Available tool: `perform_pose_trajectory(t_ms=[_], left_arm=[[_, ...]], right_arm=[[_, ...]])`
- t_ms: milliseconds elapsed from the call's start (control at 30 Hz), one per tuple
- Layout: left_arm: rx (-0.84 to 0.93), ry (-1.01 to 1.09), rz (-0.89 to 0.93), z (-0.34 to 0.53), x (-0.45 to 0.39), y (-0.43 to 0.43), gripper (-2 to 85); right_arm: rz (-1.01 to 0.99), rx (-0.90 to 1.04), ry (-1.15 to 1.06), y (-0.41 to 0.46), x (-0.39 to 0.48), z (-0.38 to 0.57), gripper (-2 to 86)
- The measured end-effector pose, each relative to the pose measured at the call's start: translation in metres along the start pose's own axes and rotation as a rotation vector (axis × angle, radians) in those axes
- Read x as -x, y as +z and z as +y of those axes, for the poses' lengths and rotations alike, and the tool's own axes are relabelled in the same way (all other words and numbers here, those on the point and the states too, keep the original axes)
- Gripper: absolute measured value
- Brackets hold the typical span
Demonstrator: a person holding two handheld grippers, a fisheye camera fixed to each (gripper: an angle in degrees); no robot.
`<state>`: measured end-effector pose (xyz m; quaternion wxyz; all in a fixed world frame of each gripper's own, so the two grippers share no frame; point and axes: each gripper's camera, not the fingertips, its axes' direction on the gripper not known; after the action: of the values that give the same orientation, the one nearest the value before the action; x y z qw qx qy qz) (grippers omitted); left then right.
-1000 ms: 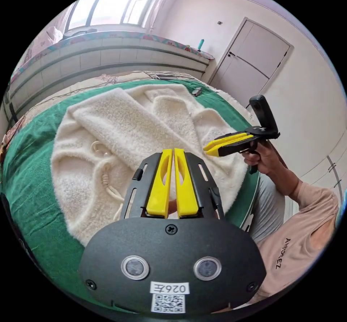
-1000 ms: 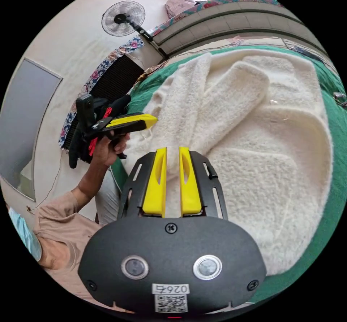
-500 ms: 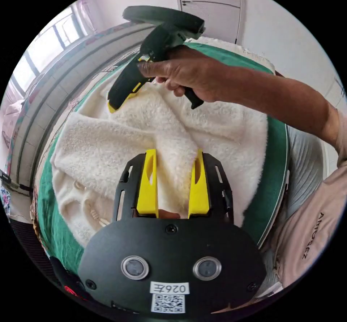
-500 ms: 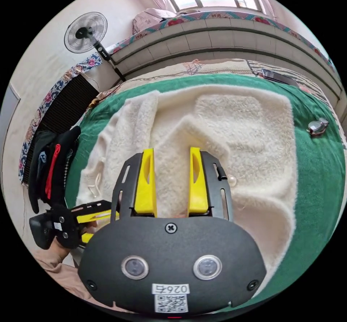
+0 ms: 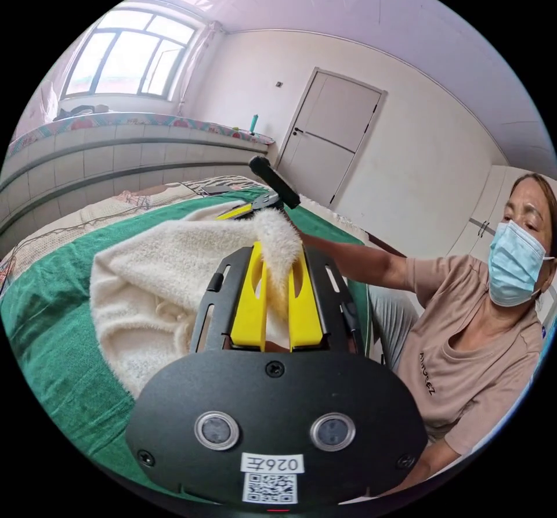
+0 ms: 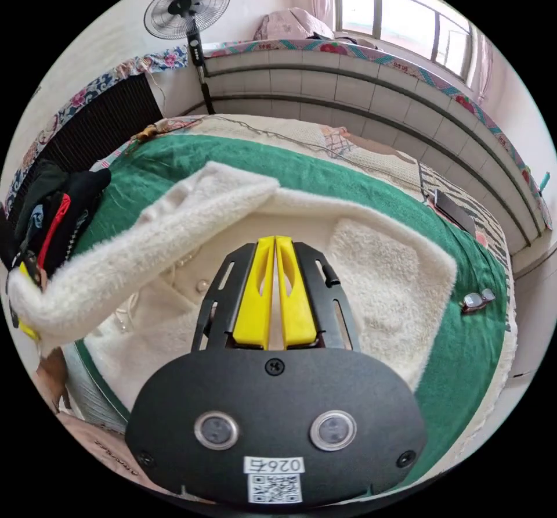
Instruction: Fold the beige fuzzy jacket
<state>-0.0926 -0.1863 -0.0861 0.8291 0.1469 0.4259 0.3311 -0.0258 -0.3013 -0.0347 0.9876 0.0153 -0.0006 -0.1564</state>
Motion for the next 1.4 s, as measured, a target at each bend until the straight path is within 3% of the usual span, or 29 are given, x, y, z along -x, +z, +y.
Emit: perform_pose_trajectory(t_ms=[100, 233, 333, 433, 600, 700, 767, 833, 933, 1000, 1067, 1100, 1133, 1200, 1300, 1400], left_arm=[[-0.006, -0.021, 0.038, 0.005, 0.012, 0.003, 5.3], [-0.079, -0.053, 0.073, 0.01, 0.024, -0.006, 5.4], [-0.094, -0.054, 0.057, 0.01, 0.026, -0.015, 5.3], [-0.104, -0.028, 0.016, 0.004, 0.023, -0.028, 5.3], [-0.123, 0.031, -0.032, -0.008, 0.01, -0.033, 5.7], [-0.112, 0.01, -0.018, -0.003, 0.009, -0.005, 7.4], [0.006, 0.003, 0.082, 0.002, 0.016, 0.031, 9.2], [0.139, -0.004, 0.188, 0.004, 0.025, 0.063, 9.7], [0.304, -0.005, 0.254, 0.008, 0.029, 0.111, 8.6], [0.365, -0.017, 0.226, 0.011, 0.029, 0.129, 7.4], [0.431, -0.05, 0.209, 0.014, 0.033, 0.142, 4.7], [0.448, -0.059, 0.203, 0.016, 0.033, 0.144, 3.3], [0.491, -0.082, 0.178, 0.018, 0.035, 0.148, 0.6], [0.552, -0.105, 0.12, 0.023, 0.034, 0.15, -0.4], [0.515, -0.09, -0.016, 0.021, 0.018, 0.132, -0.8], [0.273, -0.058, -0.139, 0.008, -0.013, 0.097, -1.0]], right_arm=[[0.165, -0.029, -0.009, -0.006, -0.003, 0.003, 2.2], [-0.028, 0.046, 0.012, -0.004, -0.039, 0.009, 12.6], [-0.176, 0.238, 0.019, 0.033, -0.064, 0.01, 8.6], [-0.203, 0.09, 0.003, 0.008, -0.064, 0.013, 0.9], [-0.368, -0.138, -0.073, -0.038, -0.047, -0.006, -0.5], [-0.207, -0.012, -0.108, -0.008, -0.03, -0.034, 0.5], [0.037, 0.16, -0.023, 0.025, -0.036, -0.039, -0.3], [0.099, 0.1, 0.05, 0.013, -0.052, -0.025, -0.3], [-0.011, 0.015, 0.11, -0.022, -0.082, 0.004, 0.8], [-0.223, -0.054, 0.117, -0.04, -0.095, 0.025, 1.1], [-0.583, -0.147, 0.054, -0.05, -0.098, 0.051, 0.4], [-0.647, -0.141, 0.032, -0.047, -0.096, 0.055, 0.0], [-0.677, -0.062, -0.024, -0.035, -0.087, 0.06, -0.4], [-0.537, 0.166, -0.089, -0.002, -0.076, 0.064, -0.7], [-0.657, 0.049, 0.041, -0.028, -0.108, 0.079, -0.9], [-0.623, -0.142, 0.077, -0.097, -0.138, 0.112, -0.9]])
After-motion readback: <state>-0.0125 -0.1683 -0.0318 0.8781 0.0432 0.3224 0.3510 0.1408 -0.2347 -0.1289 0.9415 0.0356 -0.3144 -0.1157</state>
